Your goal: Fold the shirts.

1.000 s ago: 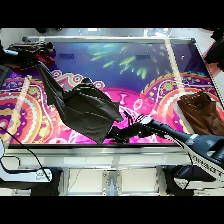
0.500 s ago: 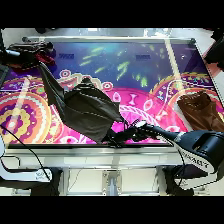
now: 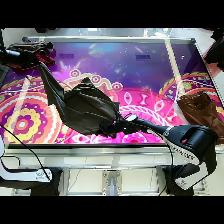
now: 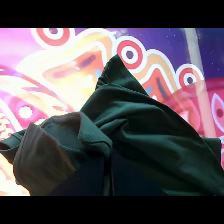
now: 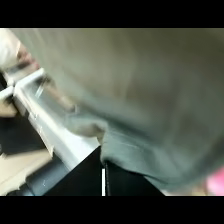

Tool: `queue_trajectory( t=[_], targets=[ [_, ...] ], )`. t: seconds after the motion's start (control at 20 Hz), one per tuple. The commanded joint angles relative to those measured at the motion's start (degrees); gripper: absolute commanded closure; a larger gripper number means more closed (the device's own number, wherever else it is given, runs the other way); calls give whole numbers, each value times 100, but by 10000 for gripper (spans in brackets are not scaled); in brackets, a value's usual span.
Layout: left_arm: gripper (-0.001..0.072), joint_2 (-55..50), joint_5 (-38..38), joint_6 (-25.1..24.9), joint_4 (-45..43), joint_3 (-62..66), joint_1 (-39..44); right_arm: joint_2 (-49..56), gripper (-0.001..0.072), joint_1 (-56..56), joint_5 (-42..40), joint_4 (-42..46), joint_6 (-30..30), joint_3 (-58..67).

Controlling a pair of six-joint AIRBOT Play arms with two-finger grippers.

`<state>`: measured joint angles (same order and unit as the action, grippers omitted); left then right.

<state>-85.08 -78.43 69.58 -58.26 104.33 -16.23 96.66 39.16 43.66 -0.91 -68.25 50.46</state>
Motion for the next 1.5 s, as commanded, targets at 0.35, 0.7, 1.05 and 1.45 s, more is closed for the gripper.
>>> queue_trajectory(
  t=[0.35,0.7,1.05,1.45],
  targets=[
    [696,1504,339,-101,0,2,-588,-3442,704,-780,254,5010,-868,1895],
    [697,4419,898,-98,-4,2,-1694,-6373,705,-1143,1152,7906,-2227,3733],
    [698,4699,616,599,387,-2,-1775,-6210,707,-1143,1853,10271,-2387,4382],
    [699,1600,50,476,251,-601,-393,-3539,707,-2997,1692,9860,-2291,3952]
  ],
)
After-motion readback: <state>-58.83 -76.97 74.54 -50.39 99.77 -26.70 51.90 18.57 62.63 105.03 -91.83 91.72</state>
